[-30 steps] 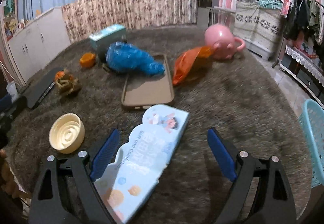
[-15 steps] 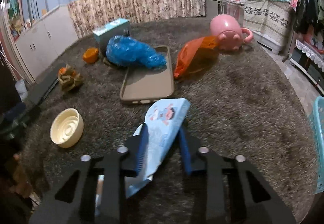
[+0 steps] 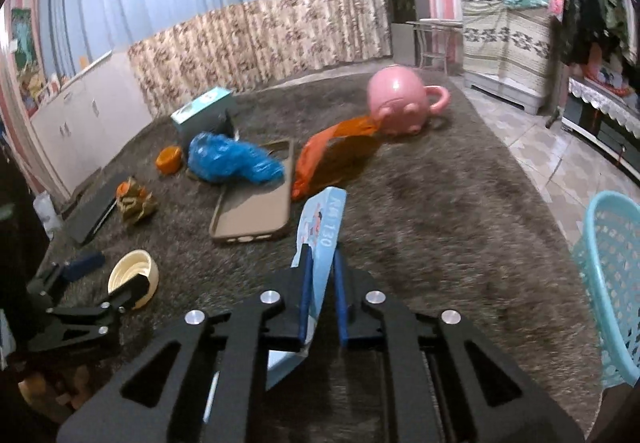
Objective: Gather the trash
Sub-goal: 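Grasp the white paper packet with the right gripper while the left gripper grasps the cream lid, then carry the lid and packet to the blue basket and release both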
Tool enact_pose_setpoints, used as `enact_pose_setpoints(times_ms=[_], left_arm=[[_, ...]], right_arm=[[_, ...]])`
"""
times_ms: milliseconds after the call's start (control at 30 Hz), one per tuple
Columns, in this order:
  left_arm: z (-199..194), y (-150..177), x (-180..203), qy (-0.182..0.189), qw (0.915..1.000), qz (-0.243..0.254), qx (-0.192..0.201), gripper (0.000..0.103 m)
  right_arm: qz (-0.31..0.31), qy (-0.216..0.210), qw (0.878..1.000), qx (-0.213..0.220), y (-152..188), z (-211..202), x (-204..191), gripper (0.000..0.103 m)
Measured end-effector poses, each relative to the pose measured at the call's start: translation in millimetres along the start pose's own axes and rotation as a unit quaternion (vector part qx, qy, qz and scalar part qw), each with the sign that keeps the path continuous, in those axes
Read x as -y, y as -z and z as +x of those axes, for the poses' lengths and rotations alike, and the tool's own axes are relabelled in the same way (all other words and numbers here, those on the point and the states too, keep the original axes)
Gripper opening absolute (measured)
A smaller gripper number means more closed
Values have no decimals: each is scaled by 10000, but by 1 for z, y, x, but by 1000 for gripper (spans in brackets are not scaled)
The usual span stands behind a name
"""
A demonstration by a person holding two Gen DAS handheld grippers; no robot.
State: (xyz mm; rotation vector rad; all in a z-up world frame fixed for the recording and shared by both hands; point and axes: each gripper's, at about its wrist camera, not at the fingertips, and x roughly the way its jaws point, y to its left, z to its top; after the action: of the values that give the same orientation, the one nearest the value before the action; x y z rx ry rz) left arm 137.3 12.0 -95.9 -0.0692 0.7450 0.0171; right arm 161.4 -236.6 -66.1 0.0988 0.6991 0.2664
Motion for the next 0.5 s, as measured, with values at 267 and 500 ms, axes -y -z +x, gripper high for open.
enact_pose_setpoints(times_ms=[267, 500], left_arm=[[11, 1, 10, 128, 9995, 146, -253, 60], [3, -7, 18, 51, 9997, 250, -21, 60]], right_arm=[[312, 86, 9990, 323, -6, -21, 30, 9], [439, 215, 9976, 488, -5, -35, 47, 9]])
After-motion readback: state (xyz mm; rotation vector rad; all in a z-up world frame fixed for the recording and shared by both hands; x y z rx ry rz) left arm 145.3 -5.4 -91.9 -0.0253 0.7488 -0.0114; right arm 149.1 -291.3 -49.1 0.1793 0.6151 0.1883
